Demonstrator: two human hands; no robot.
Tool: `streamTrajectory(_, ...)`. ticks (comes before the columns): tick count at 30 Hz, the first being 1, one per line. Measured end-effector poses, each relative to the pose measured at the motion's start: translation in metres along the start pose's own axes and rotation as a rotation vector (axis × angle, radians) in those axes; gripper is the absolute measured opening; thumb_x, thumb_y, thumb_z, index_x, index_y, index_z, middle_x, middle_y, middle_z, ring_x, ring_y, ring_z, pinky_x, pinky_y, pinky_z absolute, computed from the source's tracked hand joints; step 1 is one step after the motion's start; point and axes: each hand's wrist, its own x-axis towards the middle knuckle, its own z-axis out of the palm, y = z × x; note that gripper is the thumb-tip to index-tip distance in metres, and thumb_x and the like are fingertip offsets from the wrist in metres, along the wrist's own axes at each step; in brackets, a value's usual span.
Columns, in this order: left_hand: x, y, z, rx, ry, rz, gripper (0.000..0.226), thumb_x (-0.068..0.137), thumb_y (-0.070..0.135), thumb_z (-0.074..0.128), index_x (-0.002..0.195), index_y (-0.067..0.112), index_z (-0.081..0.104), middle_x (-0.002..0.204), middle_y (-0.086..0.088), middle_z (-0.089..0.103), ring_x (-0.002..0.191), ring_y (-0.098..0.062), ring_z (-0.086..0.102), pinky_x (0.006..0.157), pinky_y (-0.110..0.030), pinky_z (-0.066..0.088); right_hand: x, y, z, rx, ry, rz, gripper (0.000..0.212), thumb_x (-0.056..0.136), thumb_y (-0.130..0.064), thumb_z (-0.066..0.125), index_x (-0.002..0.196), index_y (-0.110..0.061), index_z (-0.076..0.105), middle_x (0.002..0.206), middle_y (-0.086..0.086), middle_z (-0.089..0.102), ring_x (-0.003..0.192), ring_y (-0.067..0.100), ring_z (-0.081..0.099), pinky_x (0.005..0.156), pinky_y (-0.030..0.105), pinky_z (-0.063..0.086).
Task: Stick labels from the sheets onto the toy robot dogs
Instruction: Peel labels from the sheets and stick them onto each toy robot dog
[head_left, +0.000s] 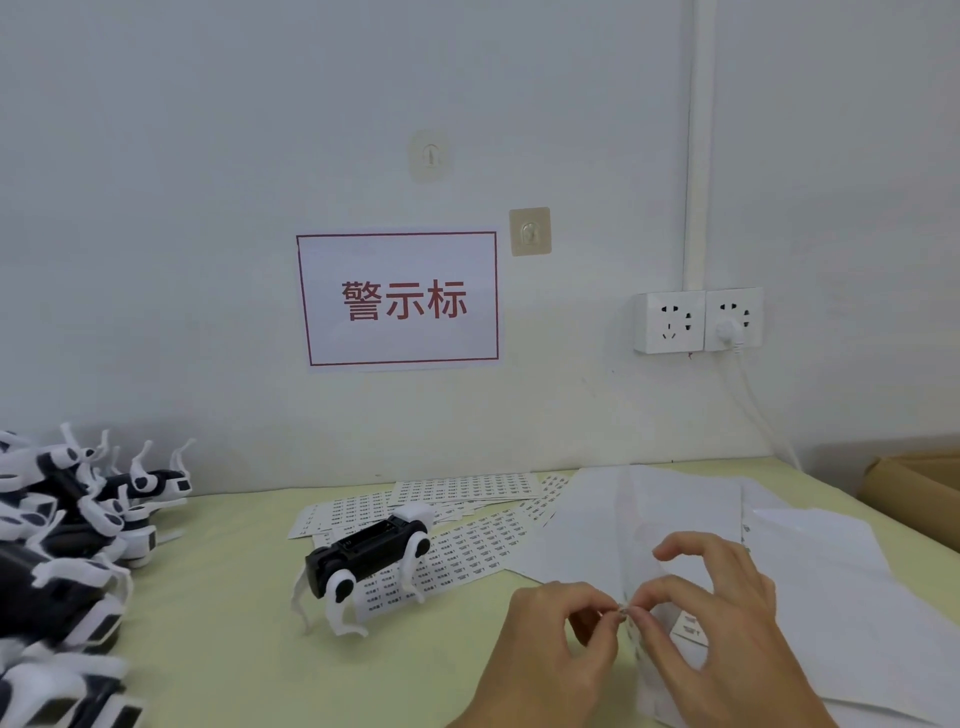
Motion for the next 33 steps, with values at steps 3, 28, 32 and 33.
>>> streamTrajectory(3, -0.001, 0.001, 0.000, 0.052, 0.016, 0.004, 0.022, 0.085, 0.027, 0.057, 0.087, 0.018, 0.077, 0.067, 0.018, 0.061, 0.066, 0.002, 0.055, 0.062, -0.010, 0.038, -0.001, 0.001, 0.000, 0.026, -0.027, 0.029, 0.024, 0.067, -0.012, 0.085, 0.065, -0.029, 0.068, 0.099, -0.003, 0.056, 0.100, 0.007, 0.041, 0.076, 0.046, 0.037)
streamTrajectory(28, 0.047, -0.031, -0.167, 0.905, -0.284, -0.582, 0.074, 0.073, 0.062, 0.075, 0.126, 0.018, 0.050, 0.105, 0.006, 0.054, 0.079, -0.011, 0.056, 0.064, -0.024, 0.048, 0.000, 0.005, 0.000, 0.105, -0.012, 0.086, 0.029, 0.072, -0.004, 0.082, 0.068, -0.029, 0.069, 0.100, 0.000, 0.056, 0.097, 0.007, 0.042, 0.078, 0.055, 0.045)
streamTrajectory(32, 0.042, -0.036, -0.141, 1.216, -0.175, -0.522, 0.075, 0.076, 0.081, 0.052, 0.124, 0.024, 0.050, 0.121, 0.003, 0.050, 0.117, -0.020, 0.045, 0.097, -0.038, 0.035, 0.001, 0.002, -0.001, 0.099, -0.004, 0.054, 0.006, 0.073, -0.028, 0.068, 0.067, -0.031, 0.068, 0.097, 0.000, 0.057, 0.094, 0.009, 0.042, 0.074, 0.055, 0.047)
streamTrajectory(33, 0.041, -0.036, -0.135, 1.249, -0.137, -0.511, 0.070, 0.080, 0.078, 0.050, 0.123, 0.023, 0.052, 0.122, 0.002, 0.051, 0.119, -0.020, 0.045, 0.099, -0.039, 0.035, 0.001, 0.002, -0.001, 0.097, -0.005, 0.051, 0.006, 0.073, -0.029, 0.068, 0.067, -0.031, 0.068, 0.097, 0.000, 0.057, 0.094, 0.009, 0.042, 0.074, 0.055, 0.047)
